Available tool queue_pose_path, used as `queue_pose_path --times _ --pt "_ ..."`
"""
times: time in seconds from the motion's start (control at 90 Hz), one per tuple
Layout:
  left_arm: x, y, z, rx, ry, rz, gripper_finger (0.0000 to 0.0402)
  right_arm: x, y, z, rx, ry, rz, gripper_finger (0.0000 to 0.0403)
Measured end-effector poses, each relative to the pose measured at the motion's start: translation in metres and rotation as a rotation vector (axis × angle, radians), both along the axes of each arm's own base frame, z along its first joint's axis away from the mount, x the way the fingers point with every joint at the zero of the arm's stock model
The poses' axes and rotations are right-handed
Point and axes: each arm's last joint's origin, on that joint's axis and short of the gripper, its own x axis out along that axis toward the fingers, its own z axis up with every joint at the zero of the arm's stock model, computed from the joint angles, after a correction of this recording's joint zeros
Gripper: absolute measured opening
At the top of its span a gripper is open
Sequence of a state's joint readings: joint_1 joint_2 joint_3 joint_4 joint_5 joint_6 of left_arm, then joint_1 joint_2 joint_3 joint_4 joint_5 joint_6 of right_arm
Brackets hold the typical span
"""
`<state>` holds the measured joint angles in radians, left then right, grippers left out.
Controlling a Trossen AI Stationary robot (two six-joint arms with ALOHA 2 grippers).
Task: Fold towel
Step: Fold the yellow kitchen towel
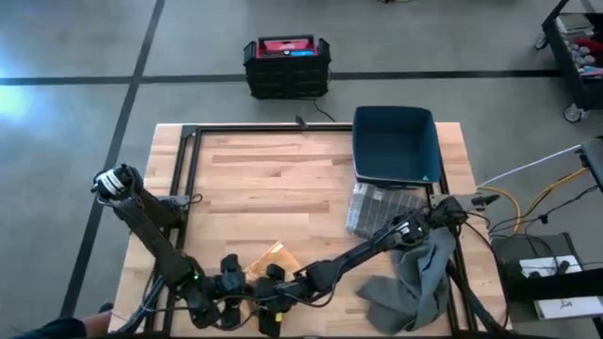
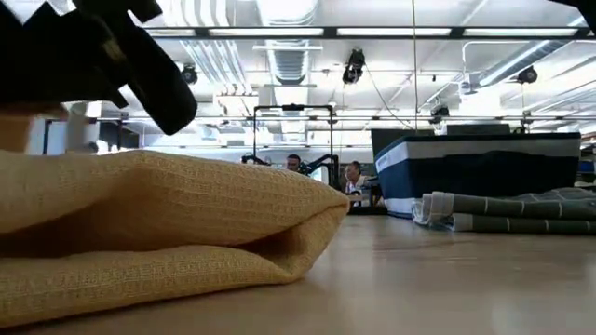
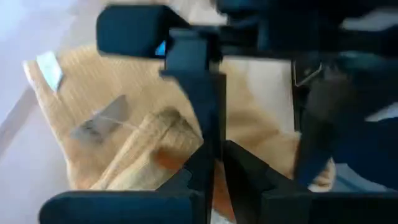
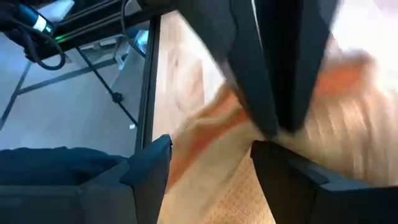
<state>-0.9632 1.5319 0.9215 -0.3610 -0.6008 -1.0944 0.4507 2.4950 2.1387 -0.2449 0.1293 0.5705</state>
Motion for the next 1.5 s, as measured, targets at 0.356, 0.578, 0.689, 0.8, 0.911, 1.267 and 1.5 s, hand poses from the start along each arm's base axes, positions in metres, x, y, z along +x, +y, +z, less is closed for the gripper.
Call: queue_pose_path --times 0.356,0.578,0.689,0.8,0.911,1.267,1.5 --pt "-0.027 -0.015 0.000 -0.116 0.038 0.018 0.0021 -0.005 -0.012 0.034 -0.067 0.001 0.043 0.0209" --pt "-0.034 -0.026 0.018 -0.173 -0.060 0.021 0.0021 -0.017 -0.021 0.056 -0.184 0.069 0.118 0.0206" --pt "-0.028 -0.030 0.003 -0.114 -0.119 0.056 0.0020 -0.023 -0.012 0.051 -0.224 0.084 0.229 0.0200" --pt "-0.019 -0.032 -0.020 -0.064 -0.083 0.072 0.0020 -0.025 0.002 0.030 -0.304 0.049 0.326 0.0195" --pt "-0.014 -0.036 -0.041 -0.029 -0.016 0.057 0.0020 -0.020 0.004 -0.007 -0.314 0.024 0.341 0.0186" --pt "-0.042 -0.041 -0.055 -0.050 0.187 0.012 0.0020 -0.019 -0.002 -0.030 -0.429 0.038 0.433 0.0150" --pt "-0.033 -0.048 -0.016 -0.096 -0.068 0.034 0.0020 -0.029 -0.012 0.042 -0.473 0.056 0.471 0.0131"
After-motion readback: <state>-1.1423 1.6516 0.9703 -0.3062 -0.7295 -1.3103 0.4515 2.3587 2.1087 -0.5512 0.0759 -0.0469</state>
